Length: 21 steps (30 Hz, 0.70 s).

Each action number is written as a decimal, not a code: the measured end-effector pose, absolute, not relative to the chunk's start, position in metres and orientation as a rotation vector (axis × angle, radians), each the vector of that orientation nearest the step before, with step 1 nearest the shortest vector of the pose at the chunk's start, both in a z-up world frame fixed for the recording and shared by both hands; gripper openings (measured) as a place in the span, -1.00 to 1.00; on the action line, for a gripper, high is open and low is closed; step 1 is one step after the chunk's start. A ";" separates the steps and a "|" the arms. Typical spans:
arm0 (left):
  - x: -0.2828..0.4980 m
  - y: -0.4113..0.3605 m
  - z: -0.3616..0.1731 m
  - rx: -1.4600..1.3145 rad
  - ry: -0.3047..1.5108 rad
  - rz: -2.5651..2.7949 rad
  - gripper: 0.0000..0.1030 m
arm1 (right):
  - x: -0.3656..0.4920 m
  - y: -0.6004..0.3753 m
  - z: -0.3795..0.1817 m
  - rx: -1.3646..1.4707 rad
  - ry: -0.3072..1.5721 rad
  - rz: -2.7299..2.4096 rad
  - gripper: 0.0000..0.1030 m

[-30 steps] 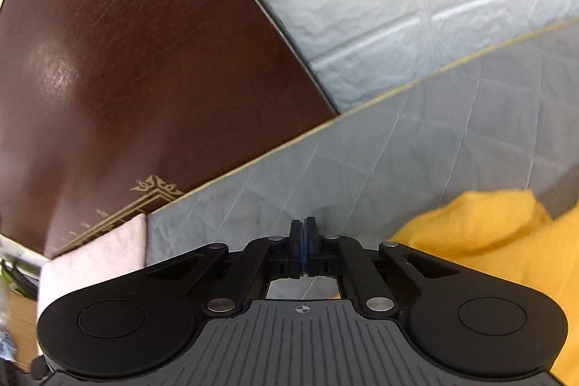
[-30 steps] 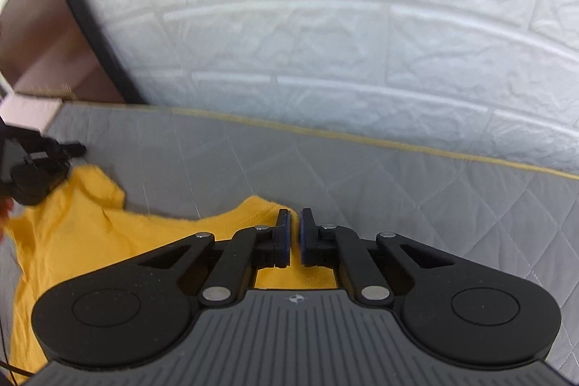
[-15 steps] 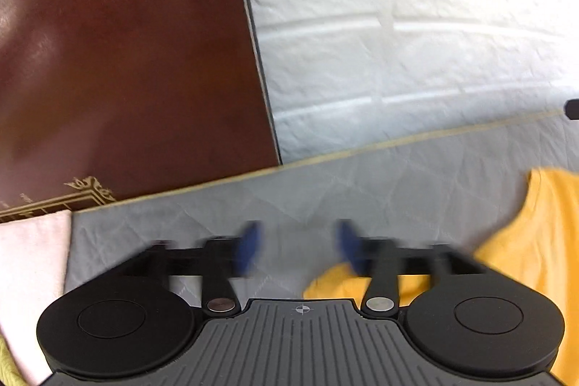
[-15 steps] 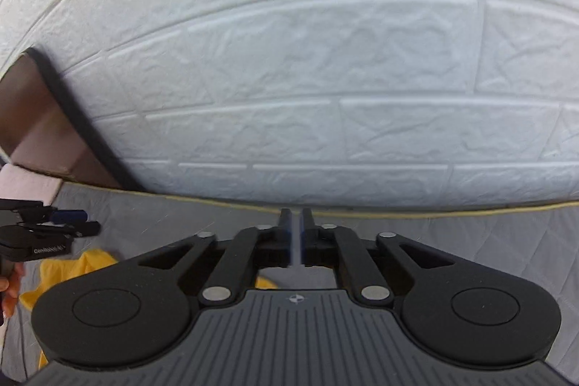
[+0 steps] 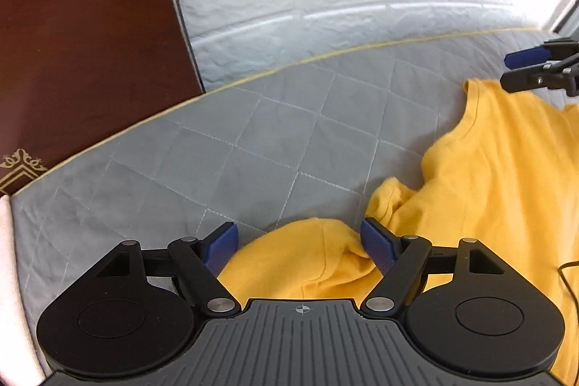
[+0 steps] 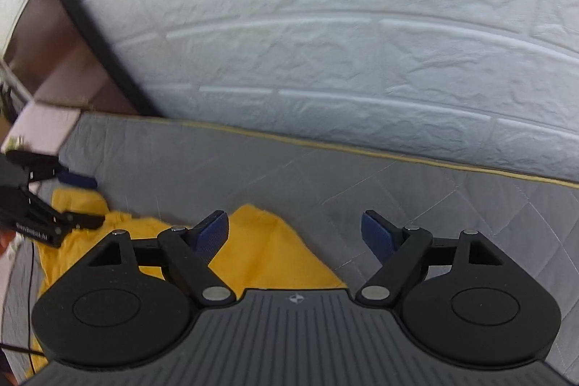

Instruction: Fold clothes

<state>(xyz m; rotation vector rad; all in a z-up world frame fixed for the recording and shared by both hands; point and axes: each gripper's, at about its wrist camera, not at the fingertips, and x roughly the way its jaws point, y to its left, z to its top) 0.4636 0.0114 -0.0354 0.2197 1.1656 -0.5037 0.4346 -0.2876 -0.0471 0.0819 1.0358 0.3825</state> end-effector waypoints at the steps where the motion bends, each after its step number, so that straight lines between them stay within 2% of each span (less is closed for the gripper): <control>1: 0.463 0.015 -0.034 0.185 1.171 -0.526 0.62 | 0.434 -0.284 -0.051 0.063 1.052 0.387 0.62; 6: 0.457 0.038 -0.023 0.020 1.147 -0.641 0.67 | 0.425 -0.261 -0.062 -0.080 1.073 0.437 0.65; 8: 0.453 0.035 -0.023 0.064 1.157 -0.643 0.67 | 0.422 -0.254 -0.061 -0.131 1.062 0.437 0.47; 9: 0.451 0.029 -0.025 0.128 1.169 -0.637 0.67 | 0.421 -0.253 -0.060 -0.138 1.058 0.430 0.16; 10: 0.448 0.023 -0.027 0.189 1.175 -0.636 0.67 | 0.422 -0.254 -0.058 -0.133 1.054 0.421 0.01; 12: 0.442 0.013 -0.029 0.279 1.166 -0.631 0.63 | 0.424 -0.257 -0.055 -0.110 1.058 0.415 -0.65; 13: 0.441 0.009 -0.030 0.298 1.148 -0.618 0.62 | 0.426 -0.257 -0.054 -0.106 1.059 0.415 -0.71; 14: 0.439 0.006 -0.030 0.317 1.130 -0.604 0.45 | 0.426 -0.255 -0.054 -0.109 1.056 0.414 -0.75; 15: 0.438 0.002 -0.031 0.335 1.113 -0.591 0.38 | 0.426 -0.254 -0.054 -0.112 1.051 0.412 -0.81; 16: 0.436 -0.001 -0.032 0.354 1.095 -0.577 0.19 | 0.425 -0.252 -0.054 -0.111 1.044 0.407 -0.83; 17: 0.437 -0.002 -0.031 0.340 1.080 -0.559 -0.30 | 0.425 -0.252 -0.053 -0.106 1.036 0.400 -0.86; 19: 0.444 0.003 -0.029 0.261 1.057 -0.515 -0.60 | 0.426 -0.251 -0.052 -0.097 1.010 0.382 -0.88; 20: 0.446 0.004 -0.030 0.245 1.043 -0.484 -0.86 | 0.427 -0.252 -0.051 -0.090 0.997 0.371 -0.88; 21: 0.446 0.005 -0.031 0.246 1.026 -0.445 -0.92 | 0.427 -0.253 -0.049 -0.081 0.983 0.357 -0.88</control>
